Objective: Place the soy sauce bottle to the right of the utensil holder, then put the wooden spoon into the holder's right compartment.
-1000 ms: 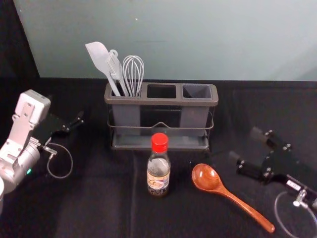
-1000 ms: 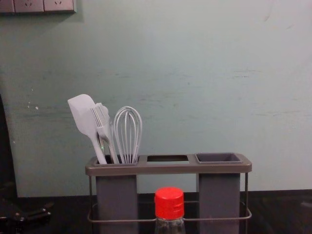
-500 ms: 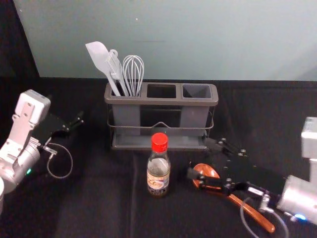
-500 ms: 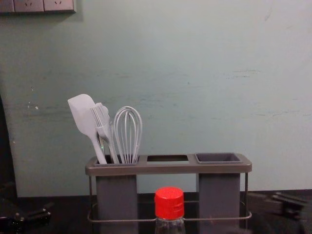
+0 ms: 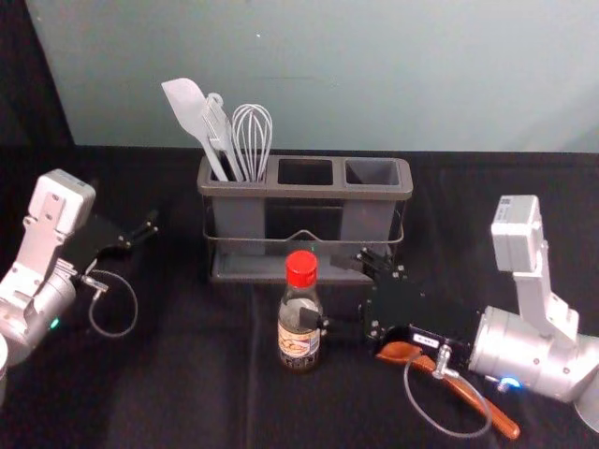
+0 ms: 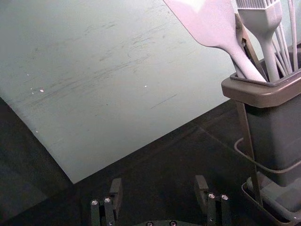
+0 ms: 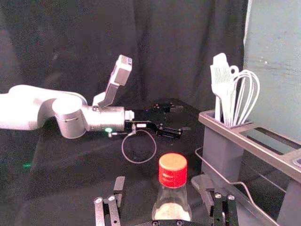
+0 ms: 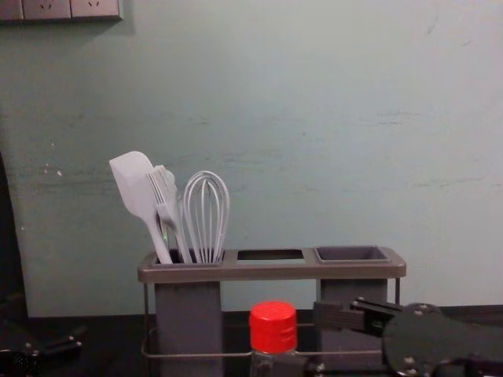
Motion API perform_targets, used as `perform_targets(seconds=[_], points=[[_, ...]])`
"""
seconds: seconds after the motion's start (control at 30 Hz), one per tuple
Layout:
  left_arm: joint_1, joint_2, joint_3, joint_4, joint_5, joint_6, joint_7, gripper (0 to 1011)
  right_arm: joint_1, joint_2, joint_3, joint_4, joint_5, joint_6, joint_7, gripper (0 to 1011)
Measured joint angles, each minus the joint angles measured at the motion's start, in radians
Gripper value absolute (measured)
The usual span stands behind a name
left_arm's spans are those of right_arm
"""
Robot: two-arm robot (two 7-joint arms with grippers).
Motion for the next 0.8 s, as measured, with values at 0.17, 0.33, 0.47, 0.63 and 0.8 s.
perform_targets(seconds=[0.17, 0.33, 0.47, 0.63, 0.8], points=[[0.0, 0.0, 0.0, 0.0, 0.0, 0.0, 0.0, 1005, 0.031, -0.023, -0.014, 0.026, 0.004, 0.016, -0.002, 1002], [0.0, 0.0, 0.0, 0.0, 0.0, 0.0, 0.0, 1005, 0.056, -0.043, -0.027, 0.053, 0.015, 0.029, -0.002, 1002], [0.0, 0.0, 0.0, 0.0, 0.0, 0.0, 0.0, 1005, 0.082, -0.063, -0.043, 0.079, 0.016, 0.039, -0.003, 1002], [0.0, 0.0, 0.0, 0.0, 0.0, 0.0, 0.0, 1005, 0.105, -0.078, -0.059, 0.097, 0.008, 0.046, -0.008, 1002], [0.0, 0.0, 0.0, 0.0, 0.0, 0.0, 0.0, 1005, 0.117, -0.089, -0.068, 0.106, 0.001, 0.052, -0.019, 1003]])
